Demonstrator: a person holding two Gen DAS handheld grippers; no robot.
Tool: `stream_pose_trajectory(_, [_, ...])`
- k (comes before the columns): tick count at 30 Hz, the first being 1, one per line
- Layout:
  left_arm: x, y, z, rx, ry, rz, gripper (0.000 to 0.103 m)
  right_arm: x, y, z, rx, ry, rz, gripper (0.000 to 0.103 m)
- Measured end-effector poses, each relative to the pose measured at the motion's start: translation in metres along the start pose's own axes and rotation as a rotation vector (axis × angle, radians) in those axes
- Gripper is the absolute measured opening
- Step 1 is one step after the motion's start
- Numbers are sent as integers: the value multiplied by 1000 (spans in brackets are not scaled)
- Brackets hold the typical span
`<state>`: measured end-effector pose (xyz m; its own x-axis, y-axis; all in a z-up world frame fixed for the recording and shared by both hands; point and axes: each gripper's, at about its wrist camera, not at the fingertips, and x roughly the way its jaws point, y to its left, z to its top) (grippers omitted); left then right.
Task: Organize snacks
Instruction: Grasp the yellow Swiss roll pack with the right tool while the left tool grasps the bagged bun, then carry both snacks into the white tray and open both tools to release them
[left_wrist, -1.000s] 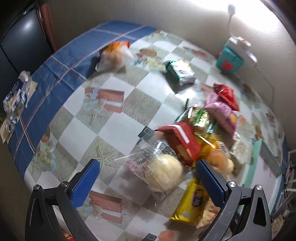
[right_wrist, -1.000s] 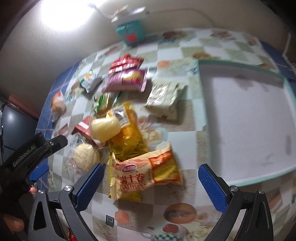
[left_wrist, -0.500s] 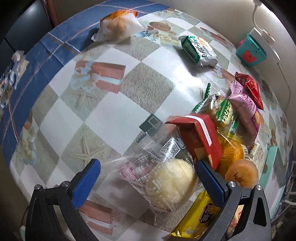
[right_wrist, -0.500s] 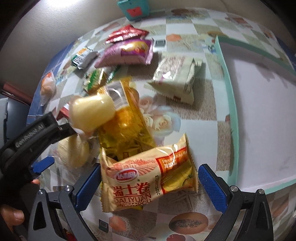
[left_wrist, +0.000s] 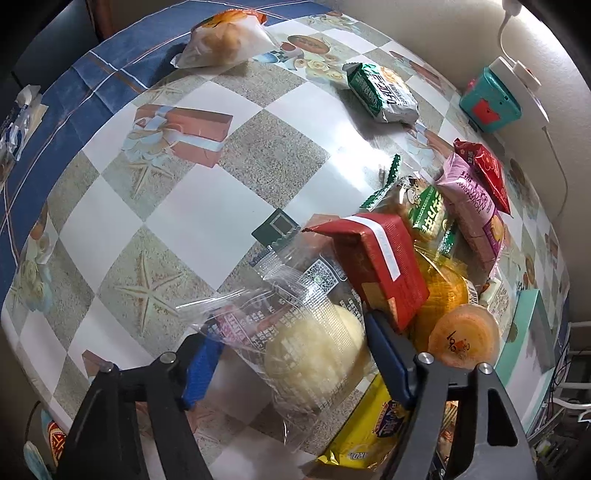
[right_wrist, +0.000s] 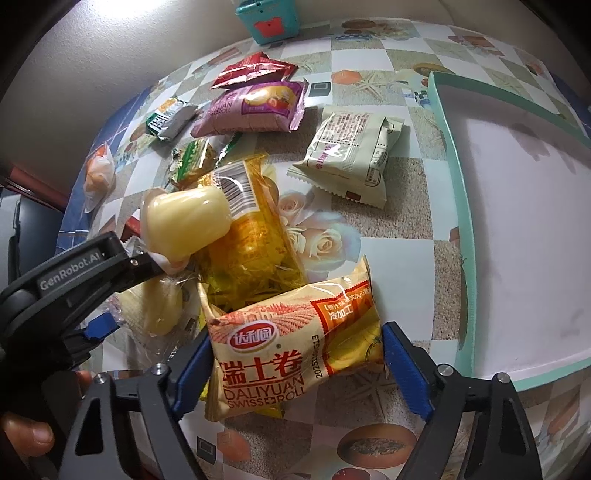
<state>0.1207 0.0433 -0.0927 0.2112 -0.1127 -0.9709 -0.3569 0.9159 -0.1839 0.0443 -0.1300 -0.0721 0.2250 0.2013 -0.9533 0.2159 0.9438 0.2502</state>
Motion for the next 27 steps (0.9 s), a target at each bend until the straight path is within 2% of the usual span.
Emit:
stream_pose_trajectory(8, [-12, 8, -1, -21, 2, -19, 67, -3, -3, 3, 4, -6, 8, 84])
stream_pose_trajectory(16, [-28, 24, 3, -71, -26, -36, 66, -19, -5, 1, 10, -36, 22, 84])
stream_pose_trajectory(22, [-52, 31, -1, -84, -90, -40, 66, -37, -10, 1, 31, -74, 39, 84])
stream_pose_trajectory(27, [-79, 21, -3, -53, -182, -72, 66, -59, -21, 5, 64, -129, 48, 84])
